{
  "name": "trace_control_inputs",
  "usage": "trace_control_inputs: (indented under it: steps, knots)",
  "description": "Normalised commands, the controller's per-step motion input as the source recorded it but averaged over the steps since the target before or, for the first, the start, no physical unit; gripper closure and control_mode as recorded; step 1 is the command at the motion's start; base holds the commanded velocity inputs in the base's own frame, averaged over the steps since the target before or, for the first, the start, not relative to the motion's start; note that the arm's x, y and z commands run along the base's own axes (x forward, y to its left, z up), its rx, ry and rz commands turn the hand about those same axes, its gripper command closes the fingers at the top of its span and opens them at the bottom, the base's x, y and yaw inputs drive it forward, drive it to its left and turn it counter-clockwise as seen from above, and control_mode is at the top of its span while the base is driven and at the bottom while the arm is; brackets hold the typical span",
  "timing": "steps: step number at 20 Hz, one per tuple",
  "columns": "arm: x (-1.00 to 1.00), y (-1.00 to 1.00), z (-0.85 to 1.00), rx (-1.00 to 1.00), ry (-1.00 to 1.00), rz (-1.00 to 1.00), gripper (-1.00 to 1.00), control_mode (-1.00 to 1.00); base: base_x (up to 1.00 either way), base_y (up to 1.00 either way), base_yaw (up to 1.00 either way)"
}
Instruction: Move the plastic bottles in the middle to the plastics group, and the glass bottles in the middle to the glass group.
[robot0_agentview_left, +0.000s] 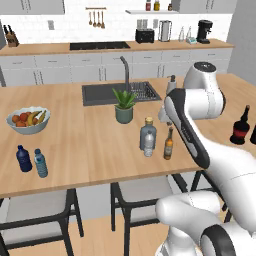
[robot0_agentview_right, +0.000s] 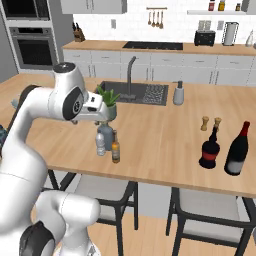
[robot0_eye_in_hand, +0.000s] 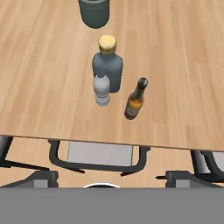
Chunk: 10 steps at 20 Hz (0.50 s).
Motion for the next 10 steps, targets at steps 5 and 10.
trace_control_inputs:
  steps: [5, 10]
  knots:
    - [0.17, -0.58, -0.23, 0.06, 0.00, 0.00, -1.00, -1.00, 0.00, 0.00, 0.00]
    - [0.43, -0.33, -0.29, 0.06, 0.00, -0.01, -1.00, -1.00, 0.00, 0.00, 0.00]
